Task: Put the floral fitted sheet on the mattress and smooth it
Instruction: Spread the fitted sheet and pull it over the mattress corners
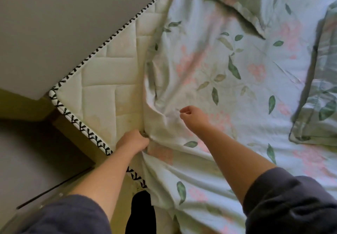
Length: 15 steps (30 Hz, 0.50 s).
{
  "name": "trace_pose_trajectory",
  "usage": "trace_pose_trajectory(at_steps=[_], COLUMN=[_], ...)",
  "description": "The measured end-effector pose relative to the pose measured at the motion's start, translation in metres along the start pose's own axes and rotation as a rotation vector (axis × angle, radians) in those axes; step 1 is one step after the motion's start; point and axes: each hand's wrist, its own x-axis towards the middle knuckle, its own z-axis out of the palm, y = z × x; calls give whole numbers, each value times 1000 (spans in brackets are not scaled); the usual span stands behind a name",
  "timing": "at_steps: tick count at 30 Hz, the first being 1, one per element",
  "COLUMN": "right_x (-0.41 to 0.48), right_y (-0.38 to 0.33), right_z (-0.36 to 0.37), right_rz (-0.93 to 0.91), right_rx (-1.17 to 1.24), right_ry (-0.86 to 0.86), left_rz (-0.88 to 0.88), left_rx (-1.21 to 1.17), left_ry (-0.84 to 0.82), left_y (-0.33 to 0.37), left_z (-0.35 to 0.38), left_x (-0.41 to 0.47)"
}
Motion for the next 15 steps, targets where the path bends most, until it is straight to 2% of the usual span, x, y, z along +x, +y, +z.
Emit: trace_pose_trajectory(at_steps=[3, 5, 7, 10, 11, 13, 14, 15], right_x=[19, 34, 46, 63, 69, 82, 89, 94], right_y=[-18, -26, -35, -48, -52, -57, -59, -61], right_z=[14, 24, 32, 29, 25, 13, 9, 6], right_rz=[-49, -73, -69, -70, -66, -32, -9, 21], right_rx=[62, 116, 217, 422, 399, 214, 124, 104], right_ry=[28, 50, 92, 219, 268, 321, 335, 355], left_rz=[-1, 91, 229, 534, 597, 575, 548, 514], left_rx=[-513, -721, -752, -626, -585, -606, -641, -666], left_ry=[246, 220, 115, -4, -60, -204, -222, -166], left_y=[38, 60, 78, 93, 94, 94, 93, 93], left_z=[-28, -39, -42, -29, -23, -14, -13, -14], left_x=[34, 57, 67, 66, 64, 60, 62, 65])
